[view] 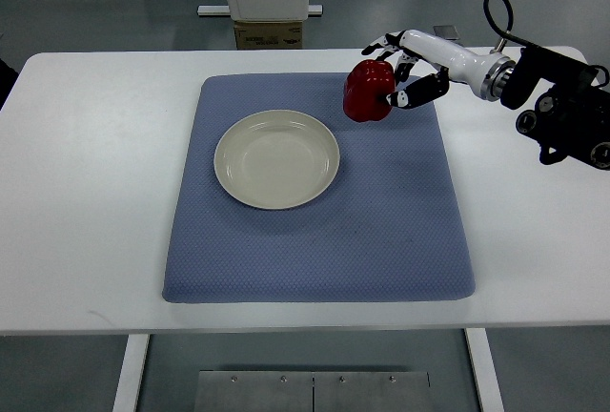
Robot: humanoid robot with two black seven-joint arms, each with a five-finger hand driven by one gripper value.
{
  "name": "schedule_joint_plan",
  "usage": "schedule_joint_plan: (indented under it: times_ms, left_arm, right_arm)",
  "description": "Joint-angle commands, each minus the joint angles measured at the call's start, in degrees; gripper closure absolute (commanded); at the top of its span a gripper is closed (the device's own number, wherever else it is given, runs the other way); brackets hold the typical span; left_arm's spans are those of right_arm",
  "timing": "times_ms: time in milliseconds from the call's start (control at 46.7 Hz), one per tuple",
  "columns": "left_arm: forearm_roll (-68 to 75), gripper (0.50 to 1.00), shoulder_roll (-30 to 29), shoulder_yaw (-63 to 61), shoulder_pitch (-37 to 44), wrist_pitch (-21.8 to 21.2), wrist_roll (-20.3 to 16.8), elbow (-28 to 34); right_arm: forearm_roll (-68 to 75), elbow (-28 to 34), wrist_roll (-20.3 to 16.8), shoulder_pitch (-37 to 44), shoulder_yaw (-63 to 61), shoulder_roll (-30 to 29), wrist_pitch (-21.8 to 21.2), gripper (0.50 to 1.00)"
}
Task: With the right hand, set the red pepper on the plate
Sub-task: 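Carry the pepper over the cream plate and lower it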
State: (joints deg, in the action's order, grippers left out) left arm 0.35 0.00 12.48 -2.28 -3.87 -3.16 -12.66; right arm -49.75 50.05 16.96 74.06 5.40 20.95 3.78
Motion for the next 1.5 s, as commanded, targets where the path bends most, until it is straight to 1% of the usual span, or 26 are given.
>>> schedule_joint_plan:
  times_ms: [0,193,578,835,1027,1113,1477]
  left_arm:
    - [0.0,0.500,0.0,0.0,0.0,0.0,0.0,0.0]
    - [0.0,0.500,0.0,0.0,0.0,0.0,0.0,0.0]
    - [0.0,0.500,0.0,0.0,0.0,0.0,0.0,0.0]
    - [0.0,0.500,0.0,0.0,0.0,0.0,0.0,0.0]
    - [0.0,0.500,0.0,0.0,0.0,0.0,0.0,0.0]
    - [0.0,0.500,0.0,0.0,0.0,0.0,0.0,0.0]
    - [0.0,0.500,0.0,0.0,0.0,0.0,0.0,0.0]
  right_arm:
    - [0.0,0.2,-0.8,0.2,-0.6,-0.8,0.0,1.000]
    - [1.0,0.3,-1.4,1.4,-1.1,-3.5,-0.1,1.000]
    - [3.6,0.3,-2.9,1.1,-2.4,-11.6,0.0,1.000]
    - [6.2,0.2,-4.0,-1.5,-3.7,-16.6,0.2,1.000]
    - [6.6,-0.4,-4.2,-5.0,-3.9,-18.7,0.5,1.000]
    - [6.6,-0.8,-4.2,-6.5,-4.3,-19.0,1.6,1.000]
    - [7.5,-2.4,-4.7,-9.5,-6.2,-19.2,3.2,1.000]
